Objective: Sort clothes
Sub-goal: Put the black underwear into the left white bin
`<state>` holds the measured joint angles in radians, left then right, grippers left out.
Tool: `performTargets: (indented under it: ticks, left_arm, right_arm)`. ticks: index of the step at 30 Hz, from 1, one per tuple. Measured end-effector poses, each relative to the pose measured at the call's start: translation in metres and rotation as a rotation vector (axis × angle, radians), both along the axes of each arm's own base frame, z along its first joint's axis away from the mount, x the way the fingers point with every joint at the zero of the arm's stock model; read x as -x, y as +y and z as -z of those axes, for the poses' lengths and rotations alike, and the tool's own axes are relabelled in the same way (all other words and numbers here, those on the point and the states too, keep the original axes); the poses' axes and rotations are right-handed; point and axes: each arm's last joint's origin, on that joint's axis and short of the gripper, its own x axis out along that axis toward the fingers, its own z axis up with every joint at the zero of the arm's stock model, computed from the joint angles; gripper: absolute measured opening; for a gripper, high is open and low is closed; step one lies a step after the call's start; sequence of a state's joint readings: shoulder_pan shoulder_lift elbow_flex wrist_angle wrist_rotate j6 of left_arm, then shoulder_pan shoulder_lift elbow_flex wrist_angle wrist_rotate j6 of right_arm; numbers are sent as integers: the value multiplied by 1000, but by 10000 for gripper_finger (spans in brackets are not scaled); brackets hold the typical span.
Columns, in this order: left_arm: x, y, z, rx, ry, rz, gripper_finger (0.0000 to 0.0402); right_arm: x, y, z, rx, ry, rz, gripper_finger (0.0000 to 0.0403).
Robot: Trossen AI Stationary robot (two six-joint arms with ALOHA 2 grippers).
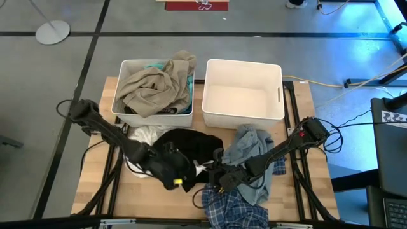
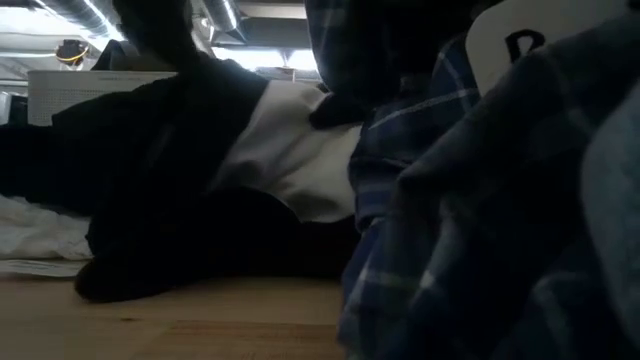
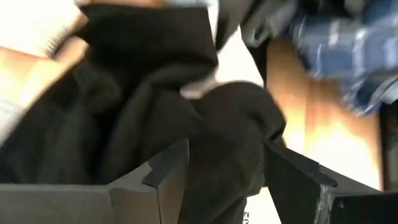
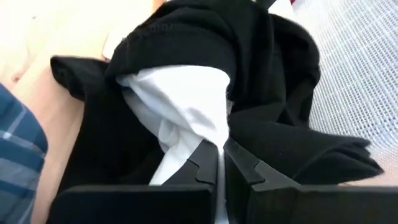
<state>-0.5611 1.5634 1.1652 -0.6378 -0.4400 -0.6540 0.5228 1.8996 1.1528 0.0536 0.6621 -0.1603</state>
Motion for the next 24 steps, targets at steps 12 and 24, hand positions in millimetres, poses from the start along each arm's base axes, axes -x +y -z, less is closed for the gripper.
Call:
performTargets:
  ticks: [12,24]
  left_arm:
    - [-28,-20,49,-69,47,103,189]
    - [-28,-20,51,-97,66,157,89]
  right_arm:
    - [0,0,0,-2,-4,-1,11]
    - [0,0,0,-3,-5,-1,12]
